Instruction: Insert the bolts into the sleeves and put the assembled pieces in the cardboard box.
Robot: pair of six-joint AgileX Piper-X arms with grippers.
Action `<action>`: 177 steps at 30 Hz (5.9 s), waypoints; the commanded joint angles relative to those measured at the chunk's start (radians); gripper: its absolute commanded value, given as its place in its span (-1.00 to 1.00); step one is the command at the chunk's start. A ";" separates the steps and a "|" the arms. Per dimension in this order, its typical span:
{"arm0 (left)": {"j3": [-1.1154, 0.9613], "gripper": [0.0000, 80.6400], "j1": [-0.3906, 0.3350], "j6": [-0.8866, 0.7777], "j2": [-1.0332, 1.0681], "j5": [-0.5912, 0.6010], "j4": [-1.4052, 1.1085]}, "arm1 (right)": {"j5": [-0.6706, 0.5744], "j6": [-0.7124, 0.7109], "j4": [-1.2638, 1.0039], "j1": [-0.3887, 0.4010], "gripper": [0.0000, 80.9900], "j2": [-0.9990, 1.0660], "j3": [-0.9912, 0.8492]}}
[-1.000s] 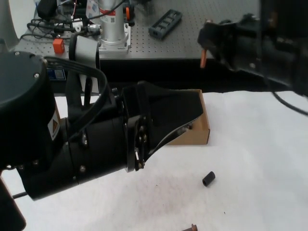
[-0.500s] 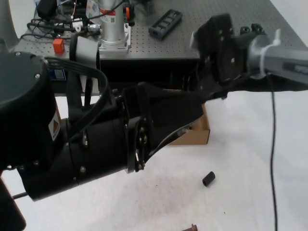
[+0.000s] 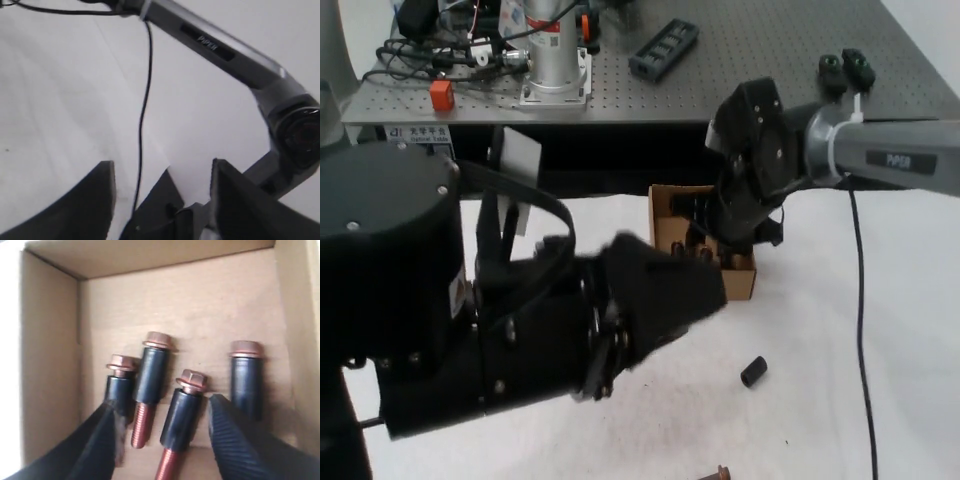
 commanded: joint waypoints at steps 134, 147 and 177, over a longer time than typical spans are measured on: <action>-0.324 -0.98 0.006 0.622 -0.484 -0.456 0.821 | -0.049 0.400 0.298 0.039 -0.22 -0.128 0.323; -0.324 -0.98 0.006 0.624 -0.484 -0.456 0.821 | -0.074 0.335 0.283 0.044 -0.99 -0.128 0.323; -0.324 -0.98 0.006 0.680 -0.484 -0.456 0.821 | 0.150 -0.424 0.493 0.128 -0.11 -0.212 0.358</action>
